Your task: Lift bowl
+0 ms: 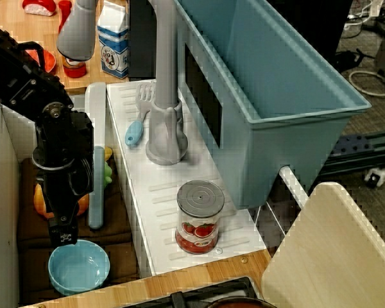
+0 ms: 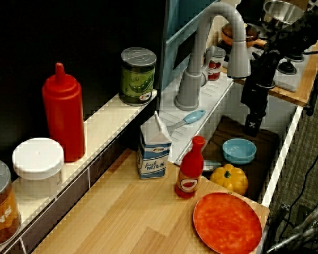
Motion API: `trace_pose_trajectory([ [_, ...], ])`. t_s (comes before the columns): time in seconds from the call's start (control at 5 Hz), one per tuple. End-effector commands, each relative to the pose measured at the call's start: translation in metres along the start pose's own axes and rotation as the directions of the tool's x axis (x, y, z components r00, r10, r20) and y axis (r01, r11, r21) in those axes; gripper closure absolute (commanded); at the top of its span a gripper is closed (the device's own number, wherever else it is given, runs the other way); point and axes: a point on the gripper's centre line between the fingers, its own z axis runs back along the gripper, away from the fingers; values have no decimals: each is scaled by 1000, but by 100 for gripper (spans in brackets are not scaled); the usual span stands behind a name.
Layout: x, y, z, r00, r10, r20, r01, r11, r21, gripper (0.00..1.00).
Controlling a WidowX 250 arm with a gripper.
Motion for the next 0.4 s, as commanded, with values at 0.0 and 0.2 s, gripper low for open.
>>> trace_pose_trajectory([
  [0.0,0,0,0,1000,0,0,0,1000,0,0],
  [0.2,12,1,-15,1000,6,-15,-5,1000,14,0],
])
